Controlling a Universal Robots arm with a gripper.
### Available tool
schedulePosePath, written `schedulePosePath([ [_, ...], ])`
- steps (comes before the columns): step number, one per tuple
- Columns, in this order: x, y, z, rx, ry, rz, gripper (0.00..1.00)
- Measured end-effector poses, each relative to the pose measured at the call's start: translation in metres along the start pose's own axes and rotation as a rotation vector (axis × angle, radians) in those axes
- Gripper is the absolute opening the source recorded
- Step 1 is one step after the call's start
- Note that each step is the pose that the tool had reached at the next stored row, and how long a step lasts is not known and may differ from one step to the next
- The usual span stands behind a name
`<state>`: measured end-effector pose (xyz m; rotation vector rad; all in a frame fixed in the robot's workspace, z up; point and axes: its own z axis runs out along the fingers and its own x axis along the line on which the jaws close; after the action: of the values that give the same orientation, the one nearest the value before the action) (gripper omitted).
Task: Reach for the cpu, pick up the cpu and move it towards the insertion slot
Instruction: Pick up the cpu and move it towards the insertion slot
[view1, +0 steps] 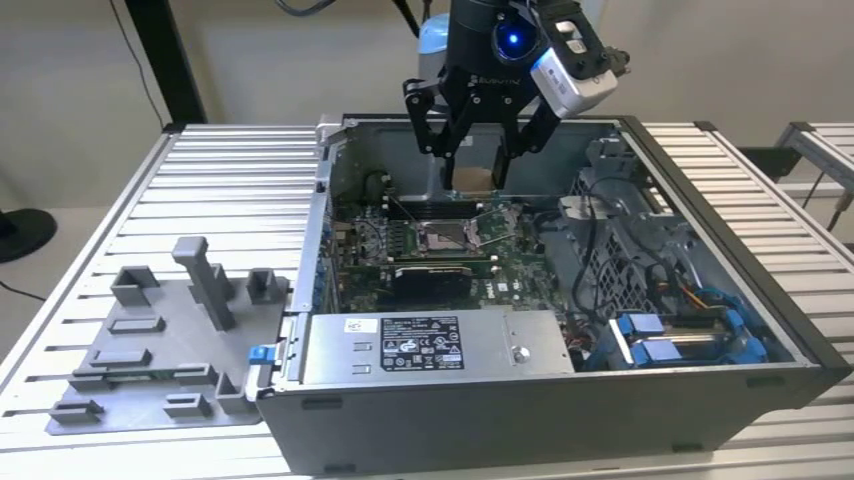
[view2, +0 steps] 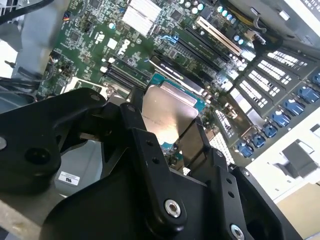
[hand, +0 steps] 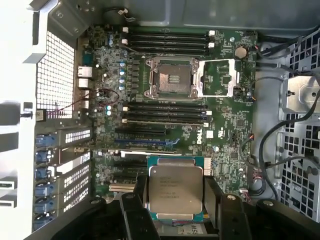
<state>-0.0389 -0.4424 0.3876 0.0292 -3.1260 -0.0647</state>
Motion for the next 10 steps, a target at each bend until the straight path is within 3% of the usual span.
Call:
schedulePosePath([
  [10,-0.0002,0.0123,0.0006,0.0000,0.0000,0.000,0.00],
])
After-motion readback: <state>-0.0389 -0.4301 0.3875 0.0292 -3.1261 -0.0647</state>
